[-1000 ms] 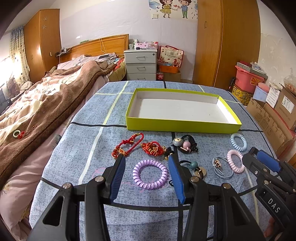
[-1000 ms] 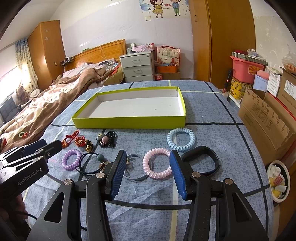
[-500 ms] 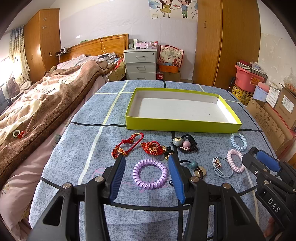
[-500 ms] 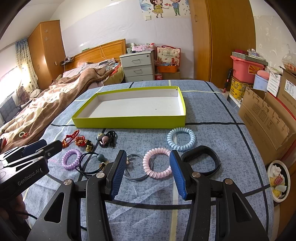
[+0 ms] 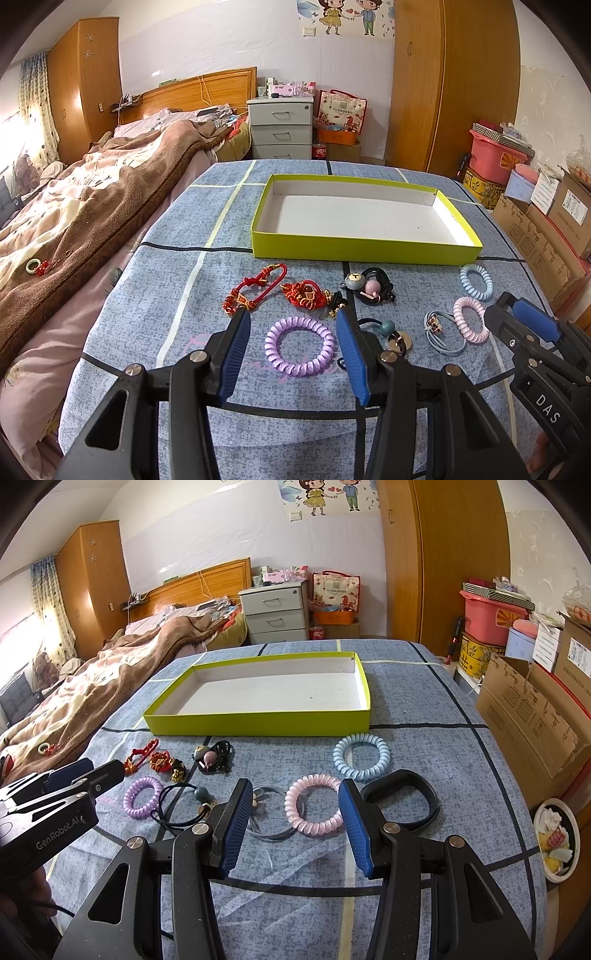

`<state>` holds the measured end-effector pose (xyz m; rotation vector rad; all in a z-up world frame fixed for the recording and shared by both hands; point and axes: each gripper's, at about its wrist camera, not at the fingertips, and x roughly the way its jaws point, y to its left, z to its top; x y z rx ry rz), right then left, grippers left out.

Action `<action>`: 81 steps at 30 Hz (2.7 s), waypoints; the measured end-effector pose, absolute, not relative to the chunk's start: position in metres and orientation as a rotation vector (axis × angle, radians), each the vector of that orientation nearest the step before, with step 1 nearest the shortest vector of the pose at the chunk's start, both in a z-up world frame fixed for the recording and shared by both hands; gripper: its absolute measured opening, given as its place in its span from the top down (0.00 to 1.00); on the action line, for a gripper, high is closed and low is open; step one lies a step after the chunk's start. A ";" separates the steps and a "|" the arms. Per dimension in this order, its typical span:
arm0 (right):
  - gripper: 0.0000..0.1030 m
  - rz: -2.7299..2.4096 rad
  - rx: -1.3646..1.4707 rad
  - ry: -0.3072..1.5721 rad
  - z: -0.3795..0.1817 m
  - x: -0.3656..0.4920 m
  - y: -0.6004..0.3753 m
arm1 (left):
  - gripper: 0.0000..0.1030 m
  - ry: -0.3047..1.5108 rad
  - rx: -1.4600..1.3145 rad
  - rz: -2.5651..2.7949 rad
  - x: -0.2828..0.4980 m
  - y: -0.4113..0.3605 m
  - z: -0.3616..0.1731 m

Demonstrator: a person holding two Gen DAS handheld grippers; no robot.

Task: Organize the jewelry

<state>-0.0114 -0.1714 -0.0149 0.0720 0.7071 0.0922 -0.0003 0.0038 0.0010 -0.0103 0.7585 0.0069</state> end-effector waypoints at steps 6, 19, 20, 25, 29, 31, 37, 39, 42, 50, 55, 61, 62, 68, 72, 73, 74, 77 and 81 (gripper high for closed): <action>0.52 0.092 0.072 0.706 -0.015 -0.012 -0.172 | 0.51 0.758 -0.010 0.007 0.000 0.004 0.001; 0.52 0.093 0.072 0.709 -0.015 -0.012 -0.172 | 0.51 0.764 -0.011 0.008 -0.001 0.005 -0.001; 0.52 0.093 0.073 0.710 -0.015 -0.011 -0.172 | 0.51 0.765 -0.011 0.007 -0.001 0.005 -0.001; 0.52 0.098 0.086 0.706 -0.015 -0.012 -0.175 | 0.51 0.776 -0.014 0.001 0.000 0.008 -0.002; 0.52 0.087 0.110 0.707 -0.015 -0.011 -0.192 | 0.51 0.800 -0.055 -0.045 0.005 0.020 -0.006; 0.52 0.060 0.124 0.717 -0.017 -0.009 -0.204 | 0.51 0.814 -0.093 -0.064 0.008 0.029 -0.008; 0.52 -0.006 0.132 0.760 -0.023 -0.001 -0.237 | 0.51 0.847 -0.114 -0.062 0.016 0.050 -0.014; 0.52 -0.010 0.147 0.769 -0.023 0.007 -0.249 | 0.51 0.861 -0.110 -0.053 0.019 0.055 -0.016; 0.52 -0.012 0.170 0.800 -0.024 0.016 -0.264 | 0.51 0.874 -0.134 -0.054 0.023 0.064 -0.019; 0.52 -0.002 0.173 0.869 -0.037 0.016 -0.278 | 0.51 0.903 -0.149 -0.032 0.035 0.076 -0.026; 0.60 0.026 0.141 0.906 -0.044 0.024 -0.272 | 0.51 0.931 -0.137 -0.048 0.041 0.077 -0.034; 0.85 0.022 0.100 0.935 -0.049 0.030 -0.270 | 0.51 0.942 -0.137 -0.055 0.049 0.081 -0.037; 0.86 0.018 0.098 0.935 -0.050 0.030 -0.270 | 0.51 0.943 -0.133 -0.059 0.052 0.081 -0.037; 0.91 0.002 0.089 0.924 -0.047 0.030 -0.269 | 0.51 0.949 -0.109 -0.088 0.062 0.078 -0.038; 0.91 0.004 0.102 0.909 -0.041 0.030 -0.266 | 0.51 0.953 -0.085 -0.114 0.070 0.073 -0.041; 0.91 0.003 0.105 0.902 -0.039 0.030 -0.266 | 0.51 0.949 -0.072 -0.116 0.071 0.071 -0.040; 0.91 0.001 0.109 0.896 -0.038 0.031 -0.267 | 0.51 0.950 -0.061 -0.124 0.072 0.069 -0.041; 0.91 0.005 0.116 0.892 -0.035 0.033 -0.269 | 0.51 0.950 0.002 -0.150 0.076 0.062 -0.041; 0.91 0.013 0.118 0.884 -0.033 0.036 -0.266 | 0.51 0.951 0.044 -0.146 0.079 0.056 -0.042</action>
